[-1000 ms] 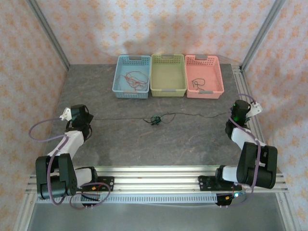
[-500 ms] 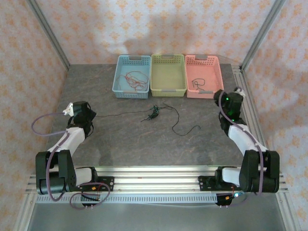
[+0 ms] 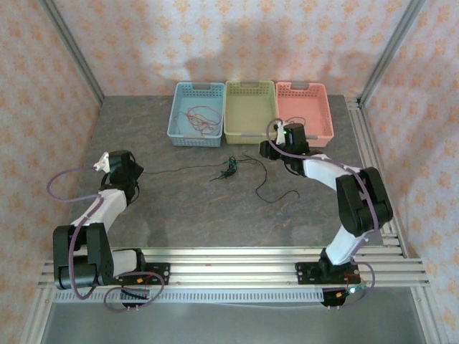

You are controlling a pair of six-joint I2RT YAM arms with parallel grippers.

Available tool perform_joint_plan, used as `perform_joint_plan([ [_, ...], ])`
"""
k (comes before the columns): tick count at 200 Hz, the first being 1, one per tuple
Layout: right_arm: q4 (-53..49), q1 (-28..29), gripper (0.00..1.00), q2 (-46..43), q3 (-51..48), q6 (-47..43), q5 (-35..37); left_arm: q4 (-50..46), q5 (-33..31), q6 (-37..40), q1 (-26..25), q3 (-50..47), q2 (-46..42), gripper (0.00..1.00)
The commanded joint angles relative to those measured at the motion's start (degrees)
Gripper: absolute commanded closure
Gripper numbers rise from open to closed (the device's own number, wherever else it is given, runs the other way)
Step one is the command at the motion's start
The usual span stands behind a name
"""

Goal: Untangle the cables

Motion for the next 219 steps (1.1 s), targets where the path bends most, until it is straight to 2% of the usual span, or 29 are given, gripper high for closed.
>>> perform_joint_plan([
  [1,-6.8,0.2,0.54,2.5,2.5,-6.2,-0.9,0.5,0.2,1.4,-0.6,1.6,0.7,1.0],
  [23,-7.4,0.3,0.54,4.0,2.8,-7.5,-4.8,0.6,0.2,1.5,-0.6,1.6,0.7,1.0],
  [55,-8.8,0.5,0.54,6.9,4.2,-8.0,-5.7,0.5,0.4,1.5,-0.6,1.7,0.9,1.0],
  [152,-9.8,1.8,0.54,10.6,6.4,-8.6,-1.7,0.7,1.4,1.6,-0.6,2.2,1.8,1.0],
  [186,-10.3,3.1,0.65,11.4,6.8,-9.4,0.5,0.7,1.5,1.6,-0.6,2.2,1.9,1.0],
  [219,-11.6,4.9,0.7,12.2,7.5,-10.4,3.1,0.8,1.8,1.6,-0.6,2.3,2.2,1.0],
])
